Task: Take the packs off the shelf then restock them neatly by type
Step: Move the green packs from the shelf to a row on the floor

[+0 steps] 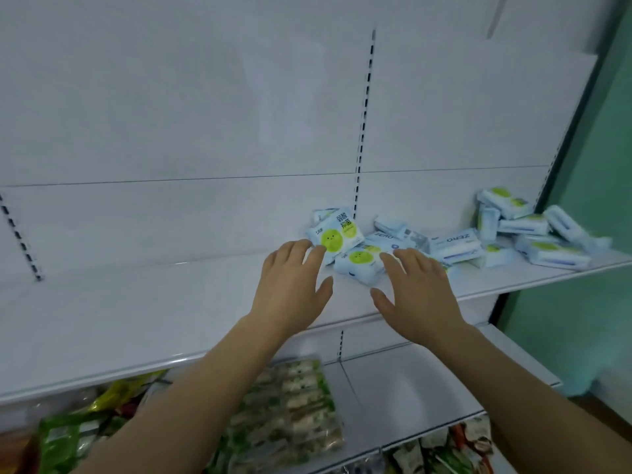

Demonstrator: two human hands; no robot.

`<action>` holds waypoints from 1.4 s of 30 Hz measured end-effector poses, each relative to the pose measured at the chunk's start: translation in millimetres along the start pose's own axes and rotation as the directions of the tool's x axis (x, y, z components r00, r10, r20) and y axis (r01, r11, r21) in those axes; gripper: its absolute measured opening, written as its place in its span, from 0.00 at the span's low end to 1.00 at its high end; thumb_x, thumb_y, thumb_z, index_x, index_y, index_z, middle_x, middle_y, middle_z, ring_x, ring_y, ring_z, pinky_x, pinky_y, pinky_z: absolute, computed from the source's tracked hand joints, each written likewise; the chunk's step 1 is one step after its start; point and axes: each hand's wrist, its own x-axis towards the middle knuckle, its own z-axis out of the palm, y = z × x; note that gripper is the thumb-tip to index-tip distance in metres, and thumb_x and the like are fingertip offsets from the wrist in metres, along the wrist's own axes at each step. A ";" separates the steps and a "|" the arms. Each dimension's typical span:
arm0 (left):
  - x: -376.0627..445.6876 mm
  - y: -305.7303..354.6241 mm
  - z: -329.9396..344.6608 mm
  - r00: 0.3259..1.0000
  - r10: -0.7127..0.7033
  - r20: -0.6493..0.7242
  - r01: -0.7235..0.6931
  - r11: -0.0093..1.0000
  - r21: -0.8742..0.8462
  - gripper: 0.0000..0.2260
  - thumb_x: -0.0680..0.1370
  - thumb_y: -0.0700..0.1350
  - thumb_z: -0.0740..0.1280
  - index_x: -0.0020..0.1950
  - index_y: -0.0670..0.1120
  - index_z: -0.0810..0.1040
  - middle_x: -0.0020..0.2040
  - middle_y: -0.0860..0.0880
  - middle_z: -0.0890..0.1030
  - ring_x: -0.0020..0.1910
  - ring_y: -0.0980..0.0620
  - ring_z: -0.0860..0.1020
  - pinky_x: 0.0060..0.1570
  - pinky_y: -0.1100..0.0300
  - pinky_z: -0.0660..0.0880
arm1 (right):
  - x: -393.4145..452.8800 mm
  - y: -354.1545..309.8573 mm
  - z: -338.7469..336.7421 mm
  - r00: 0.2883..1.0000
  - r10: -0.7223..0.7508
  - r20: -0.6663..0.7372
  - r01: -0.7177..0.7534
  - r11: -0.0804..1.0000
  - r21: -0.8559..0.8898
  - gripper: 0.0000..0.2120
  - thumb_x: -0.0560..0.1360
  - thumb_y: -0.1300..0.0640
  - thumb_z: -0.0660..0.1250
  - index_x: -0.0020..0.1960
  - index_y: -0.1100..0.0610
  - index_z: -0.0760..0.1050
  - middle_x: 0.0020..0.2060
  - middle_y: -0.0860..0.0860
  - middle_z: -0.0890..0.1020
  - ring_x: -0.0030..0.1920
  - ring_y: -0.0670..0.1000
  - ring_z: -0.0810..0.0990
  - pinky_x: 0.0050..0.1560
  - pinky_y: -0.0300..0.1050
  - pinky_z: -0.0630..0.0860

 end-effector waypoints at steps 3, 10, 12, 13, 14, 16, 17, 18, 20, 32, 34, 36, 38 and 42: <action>31.1 8.1 26.3 0.998 0.038 0.047 -0.037 0.999 -0.014 0.21 0.80 0.54 0.63 0.69 0.46 0.73 0.65 0.46 0.76 0.63 0.43 0.73 0.59 0.47 0.71 | 11.8 27.5 16.5 0.995 0.077 0.058 -0.074 0.996 -0.055 0.31 0.74 0.40 0.60 0.72 0.56 0.69 0.69 0.58 0.73 0.70 0.61 0.69 0.68 0.64 0.67; 99.8 37.5 89.4 0.962 0.046 0.269 -0.032 0.998 -0.054 0.28 0.80 0.64 0.59 0.75 0.50 0.63 0.69 0.46 0.69 0.67 0.43 0.67 0.57 0.48 0.74 | 47.9 83.3 34.7 0.933 0.243 0.265 -0.199 0.963 -0.183 0.37 0.77 0.32 0.56 0.79 0.50 0.53 0.75 0.54 0.62 0.75 0.57 0.60 0.73 0.60 0.60; 113.6 43.6 102.9 0.939 0.023 0.344 -0.009 0.999 -0.041 0.31 0.79 0.67 0.57 0.76 0.49 0.62 0.71 0.45 0.67 0.68 0.42 0.66 0.59 0.47 0.73 | 54.0 93.3 39.0 0.917 0.265 0.297 -0.224 0.960 -0.166 0.38 0.76 0.30 0.56 0.78 0.49 0.55 0.71 0.54 0.67 0.71 0.57 0.66 0.67 0.57 0.68; 118.6 46.4 107.7 0.928 0.009 0.373 -0.001 1.000 -0.023 0.33 0.78 0.68 0.56 0.76 0.49 0.62 0.72 0.44 0.66 0.69 0.42 0.65 0.60 0.46 0.72 | 56.4 97.6 41.4 0.908 0.274 0.318 -0.237 0.960 -0.152 0.37 0.76 0.30 0.57 0.77 0.49 0.56 0.69 0.53 0.69 0.69 0.57 0.68 0.63 0.56 0.71; 122.1 48.3 112.2 0.918 -0.008 0.397 0.010 1.000 -0.003 0.34 0.78 0.70 0.55 0.76 0.49 0.62 0.72 0.44 0.66 0.70 0.42 0.64 0.61 0.46 0.71 | 58.4 101.2 44.2 0.901 0.279 0.331 -0.245 0.959 -0.141 0.36 0.76 0.30 0.57 0.76 0.50 0.59 0.67 0.54 0.71 0.67 0.57 0.70 0.60 0.55 0.72; 126.6 51.3 118.4 0.903 -0.053 0.427 0.044 0.999 0.032 0.35 0.77 0.71 0.55 0.75 0.48 0.64 0.71 0.42 0.67 0.70 0.41 0.63 0.63 0.47 0.69 | 63.0 107.7 49.3 0.897 0.265 0.354 -0.237 0.964 -0.121 0.34 0.76 0.31 0.58 0.74 0.49 0.62 0.64 0.54 0.73 0.65 0.57 0.71 0.57 0.53 0.74; 129.5 51.0 123.5 0.897 -0.074 0.436 0.056 0.997 0.055 0.34 0.77 0.70 0.55 0.74 0.48 0.65 0.71 0.42 0.68 0.70 0.41 0.63 0.63 0.47 0.69 | 66.6 111.1 51.1 0.893 0.250 0.374 -0.224 0.968 -0.112 0.33 0.76 0.31 0.58 0.74 0.48 0.62 0.64 0.54 0.74 0.65 0.57 0.70 0.58 0.53 0.74; 132.3 51.1 126.9 0.893 -0.085 0.443 0.057 0.995 0.077 0.32 0.78 0.69 0.56 0.72 0.48 0.66 0.69 0.42 0.70 0.69 0.40 0.63 0.63 0.48 0.69 | 71.3 115.1 52.2 0.887 0.226 0.402 -0.202 0.974 -0.100 0.33 0.76 0.33 0.59 0.75 0.48 0.61 0.64 0.53 0.73 0.65 0.57 0.70 0.59 0.54 0.74; 139.7 49.7 128.0 0.880 -0.055 0.472 0.018 0.996 0.082 0.29 0.77 0.66 0.59 0.70 0.48 0.67 0.68 0.44 0.72 0.66 0.41 0.66 0.64 0.49 0.68 | 81.9 125.6 51.6 0.865 0.144 0.480 -0.139 0.989 -0.047 0.33 0.76 0.36 0.61 0.76 0.47 0.59 0.66 0.54 0.71 0.67 0.57 0.68 0.62 0.53 0.72; 128.9 44.6 94.2 0.714 -0.021 0.700 0.050 0.999 -0.021 0.44 0.68 0.64 0.75 0.78 0.53 0.59 0.72 0.46 0.67 0.71 0.43 0.62 0.71 0.50 0.63 | 113.2 147.1 42.3 0.712 -0.353 0.608 0.155 0.922 0.354 0.43 0.69 0.40 0.75 0.78 0.45 0.60 0.75 0.47 0.65 0.73 0.49 0.65 0.73 0.45 0.62; 123.2 50.6 93.6 0.733 -0.066 0.676 0.113 0.993 -0.026 0.42 0.69 0.61 0.76 0.77 0.53 0.60 0.69 0.46 0.69 0.70 0.44 0.62 0.69 0.51 0.64 | 112.8 146.6 45.4 0.720 -0.362 0.592 0.160 0.917 0.365 0.42 0.70 0.40 0.75 0.78 0.44 0.59 0.75 0.48 0.66 0.73 0.50 0.66 0.71 0.46 0.64; 118.6 53.2 91.0 0.757 -0.107 0.645 0.183 0.982 -0.052 0.42 0.68 0.60 0.78 0.76 0.53 0.61 0.68 0.48 0.70 0.69 0.45 0.62 0.68 0.51 0.66 | 112.7 146.2 46.2 0.734 -0.385 0.559 0.203 0.911 0.360 0.40 0.70 0.40 0.74 0.77 0.44 0.61 0.72 0.49 0.69 0.70 0.51 0.69 0.69 0.47 0.68; 112.8 55.1 87.0 0.786 -0.125 0.605 0.205 0.977 -0.064 0.43 0.66 0.60 0.79 0.75 0.53 0.62 0.68 0.49 0.70 0.68 0.46 0.65 0.67 0.51 0.67 | 112.3 145.9 47.0 0.752 -0.411 0.515 0.253 0.902 0.350 0.42 0.68 0.38 0.74 0.76 0.45 0.61 0.70 0.48 0.70 0.68 0.51 0.70 0.68 0.49 0.69; 94.7 55.6 71.1 0.833 -0.164 0.528 0.189 0.982 0.006 0.47 0.66 0.64 0.76 0.78 0.51 0.57 0.69 0.48 0.66 0.67 0.45 0.64 0.69 0.48 0.67 | 111.0 138.5 44.2 0.802 -0.477 0.359 0.323 0.852 0.412 0.45 0.64 0.37 0.75 0.76 0.47 0.61 0.67 0.47 0.70 0.69 0.51 0.67 0.69 0.53 0.69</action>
